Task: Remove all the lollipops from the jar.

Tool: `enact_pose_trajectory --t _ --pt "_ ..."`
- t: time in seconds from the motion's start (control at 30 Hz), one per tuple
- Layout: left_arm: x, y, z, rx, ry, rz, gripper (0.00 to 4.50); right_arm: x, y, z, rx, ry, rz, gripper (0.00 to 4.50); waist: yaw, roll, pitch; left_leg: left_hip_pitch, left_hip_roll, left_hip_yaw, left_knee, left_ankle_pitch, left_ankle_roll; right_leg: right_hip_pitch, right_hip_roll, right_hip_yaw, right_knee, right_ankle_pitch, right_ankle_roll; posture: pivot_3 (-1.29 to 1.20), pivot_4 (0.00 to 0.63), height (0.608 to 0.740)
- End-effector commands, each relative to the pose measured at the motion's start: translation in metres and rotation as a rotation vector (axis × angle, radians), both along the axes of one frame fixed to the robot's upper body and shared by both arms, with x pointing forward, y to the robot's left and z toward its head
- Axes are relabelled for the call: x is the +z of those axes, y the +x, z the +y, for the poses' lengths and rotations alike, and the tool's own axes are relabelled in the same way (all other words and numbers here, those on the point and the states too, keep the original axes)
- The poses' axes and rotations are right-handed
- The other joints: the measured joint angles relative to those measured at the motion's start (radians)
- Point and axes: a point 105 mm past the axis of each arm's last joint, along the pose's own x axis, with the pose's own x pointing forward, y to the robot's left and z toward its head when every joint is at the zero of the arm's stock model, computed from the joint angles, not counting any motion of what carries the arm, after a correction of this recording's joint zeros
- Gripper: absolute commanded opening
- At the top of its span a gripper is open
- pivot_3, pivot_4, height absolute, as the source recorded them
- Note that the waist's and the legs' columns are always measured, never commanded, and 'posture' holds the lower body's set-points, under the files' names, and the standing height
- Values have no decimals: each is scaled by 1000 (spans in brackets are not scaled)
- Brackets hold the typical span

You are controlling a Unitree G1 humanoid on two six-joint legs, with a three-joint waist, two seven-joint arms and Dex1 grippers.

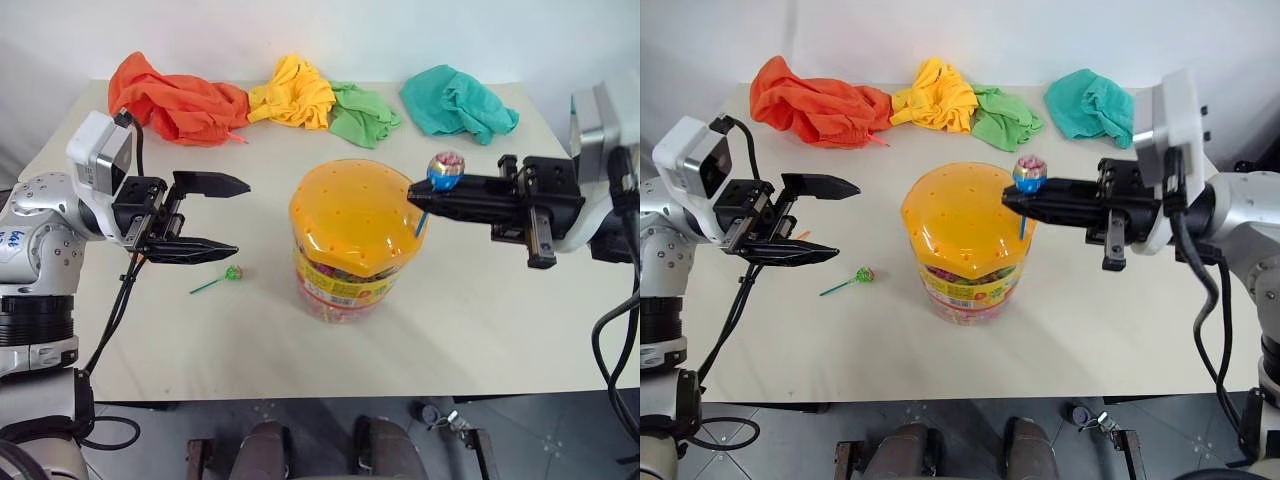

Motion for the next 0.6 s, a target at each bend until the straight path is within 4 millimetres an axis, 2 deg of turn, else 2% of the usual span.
enact_pose_trajectory --t 0.03,0.17,0.23,0.27,0.33,0.47,0.6 --pt "7 -7 -1 -50 -4 -44 4500 34 6 -16 -88 102 -107 7 -1 0 0 0 0 0 0 0 0 0 0 0 0 0 0 0 150 740" --pt "7 -8 0 -49 -8 -41 4500 60 12 -34 -205 177 -157 7 -1 0 0 0 0 0 -1 0 0 -1 0 0 0 0 0 0 150 740" --pt "7 -8 2 -45 -9 -39 4500 62 17 -43 -288 171 -124 7 0 0 0 -1 0 0 -1 0 0 -1 0 0 -1 0 0 0 150 740" --pt "7 -8 3 -40 -9 -38 4500 56 23 -54 -364 146 -67 7 1 0 0 -1 0 0 -1 0 0 -1 0 0 -1 0 0 0 150 740" --pt "7 -9 7 -21 -13 -34 4500 26 33 -79 -508 52 146 7 4 0 0 -1 0 0 -1 0 0 -1 0 0 -1 0 0 0 150 740" --pt "1 -10 22 34 0 -9 4500 -39 36 -125 -755 -40 384 7 3 -2 -1 -3 0 -1 -1 -1 1 -1 0 -2 -3 0 0 0 150 740" --pt "-6 -11 28 44 23 17 4500 -77 38 -139 -852 -53 519 7 -7 0 0 -3 0 1 -1 -1 1 -3 0 0 -2 0 0 0 150 740"
